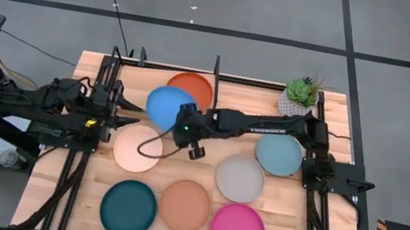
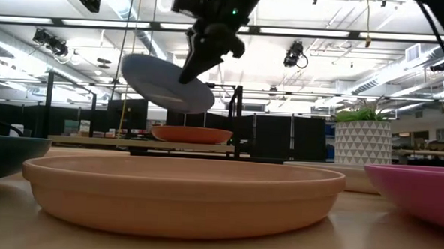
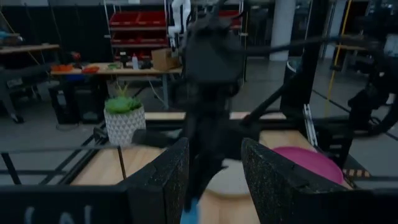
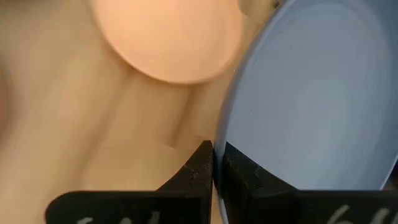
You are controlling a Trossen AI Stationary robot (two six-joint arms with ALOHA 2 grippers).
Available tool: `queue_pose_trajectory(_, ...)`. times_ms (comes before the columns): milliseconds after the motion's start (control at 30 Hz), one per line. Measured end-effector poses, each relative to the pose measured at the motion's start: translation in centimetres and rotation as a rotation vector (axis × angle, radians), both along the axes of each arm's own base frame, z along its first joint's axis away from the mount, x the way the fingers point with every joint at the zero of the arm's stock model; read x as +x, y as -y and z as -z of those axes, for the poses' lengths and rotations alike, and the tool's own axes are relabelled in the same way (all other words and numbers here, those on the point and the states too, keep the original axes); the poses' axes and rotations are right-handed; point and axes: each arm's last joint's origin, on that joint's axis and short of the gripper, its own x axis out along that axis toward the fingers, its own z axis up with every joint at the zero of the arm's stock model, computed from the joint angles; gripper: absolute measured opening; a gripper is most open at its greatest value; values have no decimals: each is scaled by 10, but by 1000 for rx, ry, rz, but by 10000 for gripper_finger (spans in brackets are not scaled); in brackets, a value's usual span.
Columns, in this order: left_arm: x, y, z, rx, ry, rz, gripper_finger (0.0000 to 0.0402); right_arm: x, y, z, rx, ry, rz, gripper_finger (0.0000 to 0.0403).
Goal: Place and stack plates onto a shelf
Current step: Stack the blue plate on the orange plate
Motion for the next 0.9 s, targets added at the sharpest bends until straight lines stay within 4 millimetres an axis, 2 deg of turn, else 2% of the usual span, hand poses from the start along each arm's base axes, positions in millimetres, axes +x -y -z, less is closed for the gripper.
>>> queue_pose_trajectory(300, 0, 0, 3, -1, -29, 0, 156, 4, 44, 9, -45, -51, 119, 25)
queue_pose_trajectory(433, 0, 0, 4, -2, -46, 0, 156, 5, 58, 20, -57, -95, 140, 25)
queue_pose_trajectory(733, 0, 0, 6, -2, -59, 1, 156, 4, 69, 28, -111, -136, 177, 26)
queue_pose_trajectory(900, 0, 0, 6, -3, -63, 1, 156, 4, 68, 28, -118, -145, 163, 47)
